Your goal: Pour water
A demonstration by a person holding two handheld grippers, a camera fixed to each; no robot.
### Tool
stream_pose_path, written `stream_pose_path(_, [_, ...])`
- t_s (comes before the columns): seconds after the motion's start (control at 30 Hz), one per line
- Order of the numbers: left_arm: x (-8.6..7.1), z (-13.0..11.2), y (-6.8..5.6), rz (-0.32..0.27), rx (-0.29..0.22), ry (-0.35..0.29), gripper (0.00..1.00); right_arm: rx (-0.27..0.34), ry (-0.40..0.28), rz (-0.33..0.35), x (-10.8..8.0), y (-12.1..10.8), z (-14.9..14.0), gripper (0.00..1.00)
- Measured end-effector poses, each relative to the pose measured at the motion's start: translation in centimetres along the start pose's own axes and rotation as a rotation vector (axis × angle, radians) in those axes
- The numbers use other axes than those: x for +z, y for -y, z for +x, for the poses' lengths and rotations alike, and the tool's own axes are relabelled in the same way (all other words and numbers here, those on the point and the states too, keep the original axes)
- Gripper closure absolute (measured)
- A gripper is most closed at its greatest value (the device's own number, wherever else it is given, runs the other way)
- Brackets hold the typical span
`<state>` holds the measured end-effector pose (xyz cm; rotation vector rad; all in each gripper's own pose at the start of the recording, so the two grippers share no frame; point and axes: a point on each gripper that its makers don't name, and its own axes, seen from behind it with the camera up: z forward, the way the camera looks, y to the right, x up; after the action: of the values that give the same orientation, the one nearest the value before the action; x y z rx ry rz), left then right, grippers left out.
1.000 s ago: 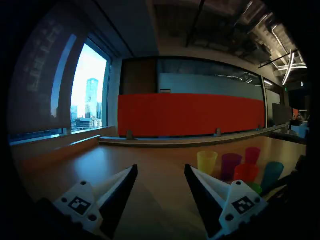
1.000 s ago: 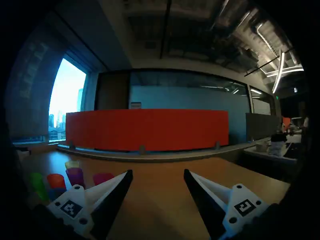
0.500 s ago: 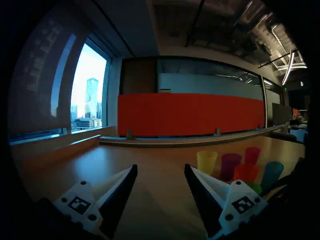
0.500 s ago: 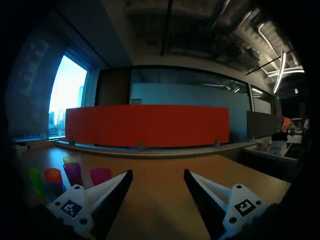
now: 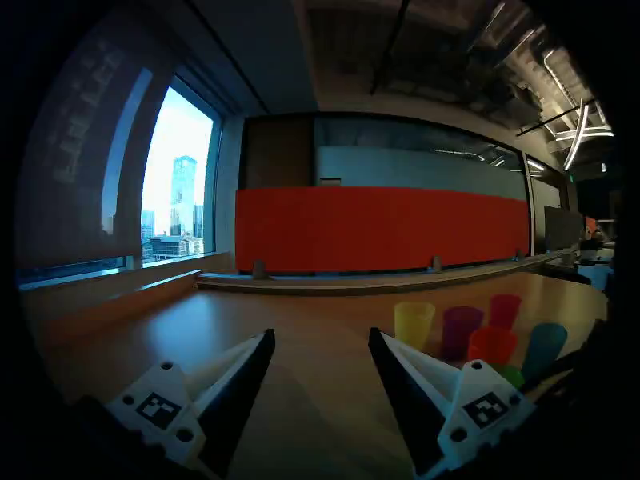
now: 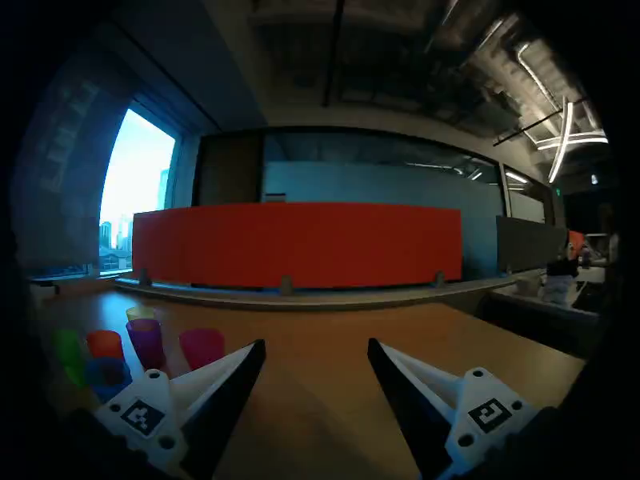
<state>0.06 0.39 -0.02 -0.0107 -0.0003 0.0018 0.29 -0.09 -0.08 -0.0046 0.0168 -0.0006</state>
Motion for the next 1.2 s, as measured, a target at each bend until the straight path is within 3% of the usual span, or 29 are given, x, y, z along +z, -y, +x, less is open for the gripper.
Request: stream_pose_path(1.2, [0.00, -0.01, 0.01, 0.000, 0.000, 0.000, 0.14, 0.000, 0.017, -0.002, 0.08, -0.37, -0.48, 0.01])
